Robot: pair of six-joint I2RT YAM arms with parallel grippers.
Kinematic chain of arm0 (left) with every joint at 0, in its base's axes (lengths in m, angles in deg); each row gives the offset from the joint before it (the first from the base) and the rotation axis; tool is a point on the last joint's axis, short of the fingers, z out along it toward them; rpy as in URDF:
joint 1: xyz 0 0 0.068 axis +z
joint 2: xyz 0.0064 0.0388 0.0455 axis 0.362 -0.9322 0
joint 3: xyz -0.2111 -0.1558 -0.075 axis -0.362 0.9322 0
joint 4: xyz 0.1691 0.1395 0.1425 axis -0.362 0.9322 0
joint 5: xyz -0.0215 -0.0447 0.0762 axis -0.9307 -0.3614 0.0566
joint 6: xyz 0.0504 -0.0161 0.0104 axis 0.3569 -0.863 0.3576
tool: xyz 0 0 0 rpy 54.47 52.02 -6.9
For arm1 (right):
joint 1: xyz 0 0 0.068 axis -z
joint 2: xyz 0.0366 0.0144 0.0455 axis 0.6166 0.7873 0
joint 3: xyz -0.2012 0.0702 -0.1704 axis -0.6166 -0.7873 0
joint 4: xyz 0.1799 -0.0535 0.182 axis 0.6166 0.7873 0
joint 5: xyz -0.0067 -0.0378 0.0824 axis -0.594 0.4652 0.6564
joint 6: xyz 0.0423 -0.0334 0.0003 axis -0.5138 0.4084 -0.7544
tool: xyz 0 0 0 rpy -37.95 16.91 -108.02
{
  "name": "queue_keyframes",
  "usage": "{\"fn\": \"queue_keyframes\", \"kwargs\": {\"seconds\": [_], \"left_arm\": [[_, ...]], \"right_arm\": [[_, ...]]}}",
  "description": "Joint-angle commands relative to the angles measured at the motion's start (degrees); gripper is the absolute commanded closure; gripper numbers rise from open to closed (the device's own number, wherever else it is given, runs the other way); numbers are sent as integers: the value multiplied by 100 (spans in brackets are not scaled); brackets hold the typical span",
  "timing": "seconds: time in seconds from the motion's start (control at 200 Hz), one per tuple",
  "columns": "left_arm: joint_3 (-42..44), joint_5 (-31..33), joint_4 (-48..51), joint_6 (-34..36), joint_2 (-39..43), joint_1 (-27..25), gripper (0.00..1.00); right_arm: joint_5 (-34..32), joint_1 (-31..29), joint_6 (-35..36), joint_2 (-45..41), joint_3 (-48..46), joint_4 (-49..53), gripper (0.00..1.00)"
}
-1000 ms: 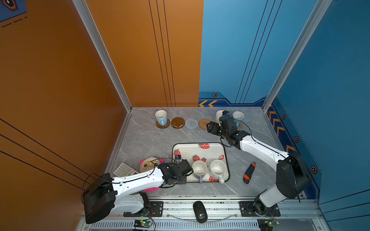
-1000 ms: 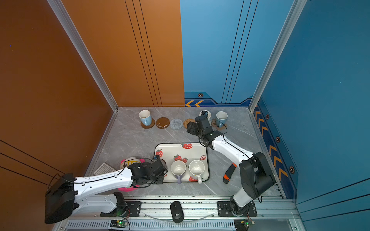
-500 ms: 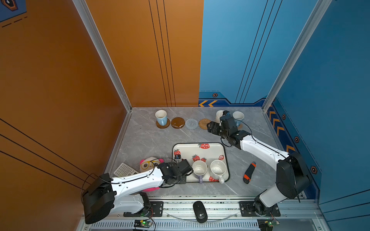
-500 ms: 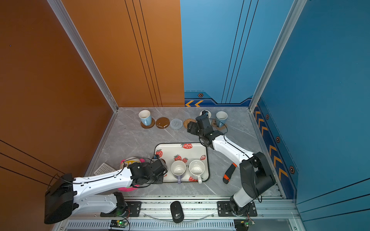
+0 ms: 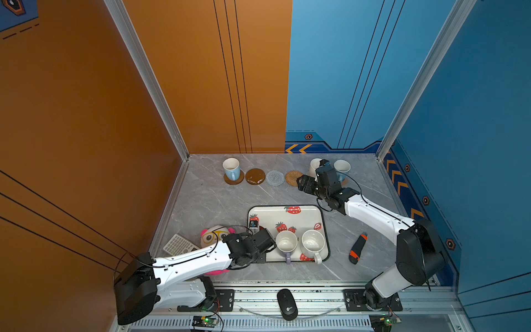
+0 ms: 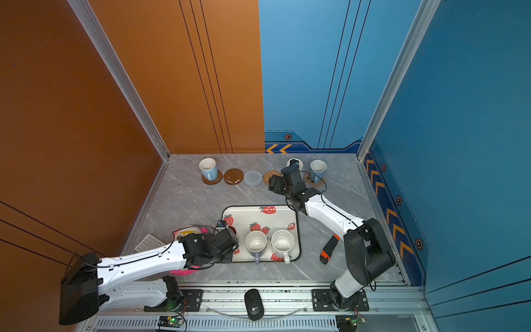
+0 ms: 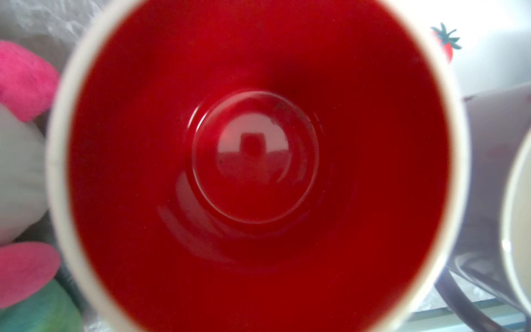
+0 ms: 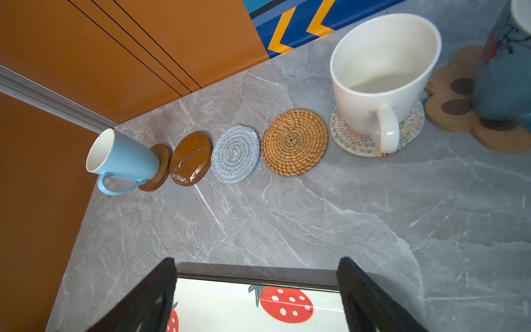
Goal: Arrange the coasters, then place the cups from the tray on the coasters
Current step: 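Close the left gripper on the red-lined mug rim and lift it, then carry the red-lined mug with the left gripper toward the wooden coaster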
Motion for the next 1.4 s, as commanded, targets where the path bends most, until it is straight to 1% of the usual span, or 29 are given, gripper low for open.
{"fn": "queue_keyframes", "kwargs": {"seconds": [0.0, 0.331, 0.631, 1.032, 1.397], "left_arm": [[-294, 385, 85, 49, 174, -63, 100], [-530, 570, 112, 228, 167, -43, 100], [-667, 615, 140, 411, 156, 103, 100], [-909, 504, 140, 803, 58, 513, 100], [-1428, 465, 131, 1295, -447, 1044, 100]], "right_arm": [[90, 9, -55, 7, -73, -111, 14], [124, 18, -51, 4, -73, -113, 14], [143, 22, -49, -23, -75, -105, 14], [167, 41, -31, -33, -79, -96, 14], [158, 59, -13, -143, -128, -80, 15]]}}
